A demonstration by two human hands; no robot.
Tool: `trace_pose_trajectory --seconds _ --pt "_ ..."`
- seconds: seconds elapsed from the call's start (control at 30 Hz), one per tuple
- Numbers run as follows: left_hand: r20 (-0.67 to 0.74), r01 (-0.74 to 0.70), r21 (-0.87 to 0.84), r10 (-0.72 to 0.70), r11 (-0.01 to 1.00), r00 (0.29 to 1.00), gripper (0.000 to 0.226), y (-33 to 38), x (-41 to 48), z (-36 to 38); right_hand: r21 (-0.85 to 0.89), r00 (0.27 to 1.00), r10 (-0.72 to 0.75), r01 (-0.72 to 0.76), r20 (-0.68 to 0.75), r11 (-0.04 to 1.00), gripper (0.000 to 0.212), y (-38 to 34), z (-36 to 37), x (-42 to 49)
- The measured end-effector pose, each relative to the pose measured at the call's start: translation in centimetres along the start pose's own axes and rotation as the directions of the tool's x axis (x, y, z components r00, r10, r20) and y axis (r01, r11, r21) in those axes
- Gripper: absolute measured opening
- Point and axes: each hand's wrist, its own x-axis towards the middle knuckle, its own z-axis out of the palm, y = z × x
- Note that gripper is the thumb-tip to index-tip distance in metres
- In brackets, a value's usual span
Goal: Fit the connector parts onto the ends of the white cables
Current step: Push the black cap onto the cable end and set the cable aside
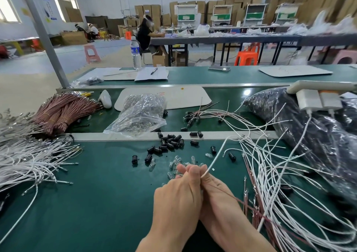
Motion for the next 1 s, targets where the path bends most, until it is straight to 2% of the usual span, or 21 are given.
trace_pose_trajectory --seconds 0.13,0.23,0.33,0.43,0.53,0.57,0.67,0.73,0.87,1.0 --pt "-0.057 -0.021 0.002 0.021 1.0 0.998 0.083 0.1 -0.2 0.0 0.052 1.0 0.006 -0.007 0.009 0.999 0.035 -0.1 0.2 -0.3" --pt "-0.104 -0.073 0.019 0.075 0.997 0.992 0.046 0.4 -0.2 -0.1 0.066 1.0 0.01 -0.009 -0.011 0.998 0.054 -0.3 0.1 -0.5" --pt "-0.095 -0.058 0.066 0.064 0.996 0.993 0.044 0.3 -0.2 -0.2 0.032 1.0 0.024 -0.025 0.015 0.999 0.066 -0.5 0.1 -0.7" --pt "-0.121 -0.059 0.014 0.06 0.998 0.991 0.049 -0.2 -0.2 -0.1 -0.029 0.999 0.016 -0.015 0.046 0.999 0.085 -0.6 -0.1 -0.5" --pt "-0.131 -0.057 0.043 0.062 0.997 0.989 0.074 -0.3 -0.1 -0.4 -0.093 0.996 0.007 0.002 0.094 0.996 0.079 -0.5 -0.2 -0.4" --pt "-0.141 -0.046 0.046 0.052 0.998 0.989 0.075 -0.3 -0.1 -0.4 -0.102 0.995 0.0 0.01 0.096 0.995 0.078 -0.5 -0.2 -0.4" --pt "-0.124 -0.015 -0.03 0.011 0.999 0.992 0.061 0.0 -0.1 -0.4 -0.105 0.996 -0.022 0.031 0.085 0.994 0.08 -0.2 0.1 -0.4" --pt "-0.104 0.002 -0.044 -0.007 0.999 0.995 0.063 0.2 -0.1 -0.4 -0.06 0.999 -0.02 0.023 0.048 0.998 0.079 0.1 0.6 -0.5" --pt "-0.134 0.01 -0.058 -0.018 0.998 0.991 0.086 -0.2 -0.1 0.4 0.043 1.0 -0.001 0.002 -0.01 0.999 0.058 0.6 1.2 -0.8" --pt "-0.136 0.014 -0.074 -0.024 0.997 0.99 0.1 -0.2 0.0 0.9 0.106 1.0 -0.005 0.004 0.006 0.994 0.036 0.8 0.9 -0.9"
